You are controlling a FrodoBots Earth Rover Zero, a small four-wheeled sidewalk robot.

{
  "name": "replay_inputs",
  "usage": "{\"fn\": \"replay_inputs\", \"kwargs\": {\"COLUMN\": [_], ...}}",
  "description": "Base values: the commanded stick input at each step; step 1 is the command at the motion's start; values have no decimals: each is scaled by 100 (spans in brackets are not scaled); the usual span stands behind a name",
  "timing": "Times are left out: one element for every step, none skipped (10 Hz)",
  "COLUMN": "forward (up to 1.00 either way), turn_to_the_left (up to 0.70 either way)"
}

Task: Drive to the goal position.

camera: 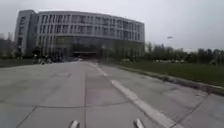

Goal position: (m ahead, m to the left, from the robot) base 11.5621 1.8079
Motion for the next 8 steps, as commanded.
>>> {"fn": "replay_inputs", "kwargs": {"forward": [0,0,0,0,0,0,32,100], "turn_to_the_left": [0,0,0,0,0,0,1,3]}}
